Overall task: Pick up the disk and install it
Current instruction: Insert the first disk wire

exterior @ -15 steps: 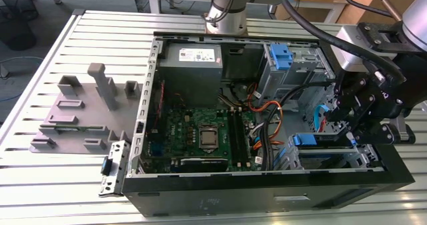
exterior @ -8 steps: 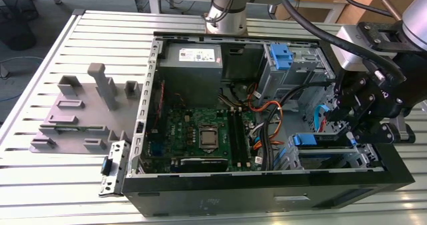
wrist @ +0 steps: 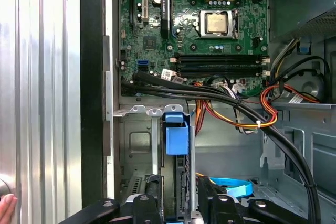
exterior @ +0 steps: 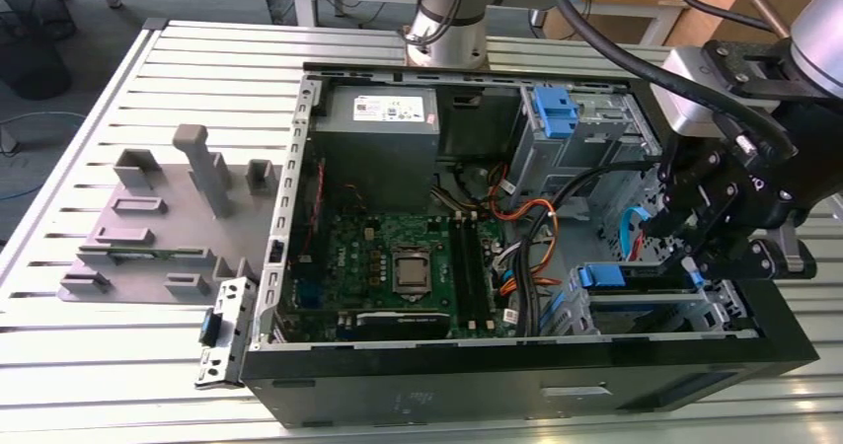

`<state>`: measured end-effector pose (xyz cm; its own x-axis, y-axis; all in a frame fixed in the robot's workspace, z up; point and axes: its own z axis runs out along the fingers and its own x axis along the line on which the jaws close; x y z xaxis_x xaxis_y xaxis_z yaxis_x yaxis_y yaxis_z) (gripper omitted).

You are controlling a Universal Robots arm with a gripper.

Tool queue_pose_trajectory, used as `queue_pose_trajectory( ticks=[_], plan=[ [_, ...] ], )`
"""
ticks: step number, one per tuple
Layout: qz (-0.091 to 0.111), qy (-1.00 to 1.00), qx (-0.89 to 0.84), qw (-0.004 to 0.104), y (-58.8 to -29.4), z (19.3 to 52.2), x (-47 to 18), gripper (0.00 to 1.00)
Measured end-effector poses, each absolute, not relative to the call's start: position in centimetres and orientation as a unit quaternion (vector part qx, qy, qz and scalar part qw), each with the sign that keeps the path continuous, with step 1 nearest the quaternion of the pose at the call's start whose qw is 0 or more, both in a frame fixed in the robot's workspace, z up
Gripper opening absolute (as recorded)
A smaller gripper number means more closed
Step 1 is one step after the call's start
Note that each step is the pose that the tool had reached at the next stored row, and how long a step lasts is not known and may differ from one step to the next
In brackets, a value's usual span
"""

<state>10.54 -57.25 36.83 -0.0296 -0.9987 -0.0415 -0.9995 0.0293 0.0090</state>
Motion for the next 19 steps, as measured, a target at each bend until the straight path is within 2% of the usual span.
queue_pose_trajectory(
  ticks=[19],
  plan=[
    [0.018, 0.717, -0.696, 0.012, -56.40, 36.99, 10.54, 0.42]
  ],
)
